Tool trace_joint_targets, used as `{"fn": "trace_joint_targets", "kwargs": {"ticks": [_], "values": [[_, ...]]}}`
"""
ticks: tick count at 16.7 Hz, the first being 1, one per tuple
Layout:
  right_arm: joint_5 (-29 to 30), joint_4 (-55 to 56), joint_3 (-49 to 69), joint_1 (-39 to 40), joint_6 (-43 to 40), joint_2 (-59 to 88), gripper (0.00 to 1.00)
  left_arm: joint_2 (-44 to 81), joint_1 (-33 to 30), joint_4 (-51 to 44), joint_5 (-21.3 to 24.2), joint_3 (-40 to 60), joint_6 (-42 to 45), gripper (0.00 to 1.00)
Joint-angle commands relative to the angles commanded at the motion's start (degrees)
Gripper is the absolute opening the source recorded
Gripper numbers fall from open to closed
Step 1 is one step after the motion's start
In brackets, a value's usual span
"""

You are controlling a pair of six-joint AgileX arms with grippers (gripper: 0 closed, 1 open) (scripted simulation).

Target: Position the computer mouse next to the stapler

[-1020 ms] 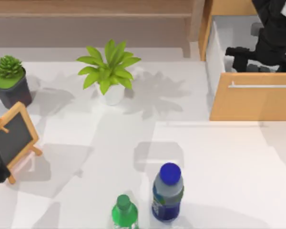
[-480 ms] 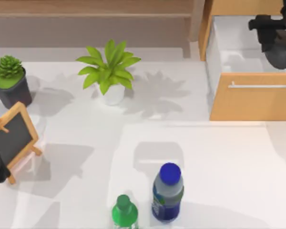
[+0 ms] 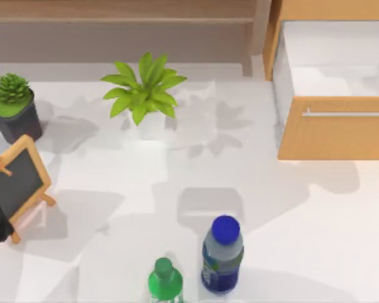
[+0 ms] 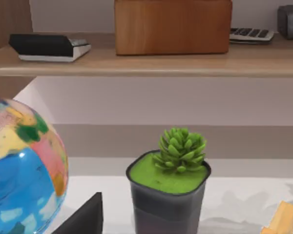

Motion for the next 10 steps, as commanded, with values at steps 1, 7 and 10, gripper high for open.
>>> {"fn": "trace_joint_targets", "kwargs": {"ticks": [1,7,10], "values": [[-0.27,0.21,-4.5,-1.86,-2.47,-2.83,0.0,0.0,0.0,0.0,0.0,0.0,0.0,1.0],[-0.75,3.28,-31.68,-11.57,-11.55,-18.15,0.0,0.0,0.0,0.0,0.0,0.0,0.0,1.0],[-0.26,5.84,-43.11,-15.62,-12.42,-23.97,0.0,0.0,0.0,0.0,0.0,0.0,0.0,1.0]]}}
